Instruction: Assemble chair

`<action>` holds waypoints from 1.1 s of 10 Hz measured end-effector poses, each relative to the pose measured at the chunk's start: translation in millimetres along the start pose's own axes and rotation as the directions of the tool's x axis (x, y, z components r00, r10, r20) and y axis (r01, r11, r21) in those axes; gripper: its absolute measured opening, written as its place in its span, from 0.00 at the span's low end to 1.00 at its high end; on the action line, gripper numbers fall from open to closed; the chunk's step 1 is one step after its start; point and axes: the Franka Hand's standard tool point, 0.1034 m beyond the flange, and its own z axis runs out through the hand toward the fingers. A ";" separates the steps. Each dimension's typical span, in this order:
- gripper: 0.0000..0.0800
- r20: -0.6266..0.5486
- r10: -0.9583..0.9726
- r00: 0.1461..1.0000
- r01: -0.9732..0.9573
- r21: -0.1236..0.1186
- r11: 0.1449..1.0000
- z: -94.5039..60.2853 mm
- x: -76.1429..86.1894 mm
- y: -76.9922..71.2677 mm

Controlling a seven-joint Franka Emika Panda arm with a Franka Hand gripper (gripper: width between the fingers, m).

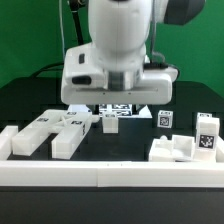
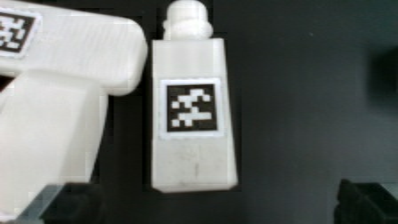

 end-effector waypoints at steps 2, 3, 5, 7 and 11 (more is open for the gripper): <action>0.81 0.138 0.003 0.990 -0.004 0.003 1.000 11.2 -3.8 -0.7; 0.81 0.163 0.004 0.987 -0.005 0.000 1.000 17.6 -0.5 -0.2; 0.81 0.167 0.006 0.986 -0.006 -0.002 1.000 24.4 1.1 0.6; 0.81 0.172 0.007 0.985 -0.007 -0.002 1.000 28.0 1.0 1.1; 0.77 0.168 0.007 0.986 -0.007 -0.003 1.000 32.1 3.5 2.6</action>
Offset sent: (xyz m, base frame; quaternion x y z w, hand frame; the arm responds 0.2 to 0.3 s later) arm -0.0064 -0.0007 -0.0118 -0.0014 -0.0574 0.0005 0.9984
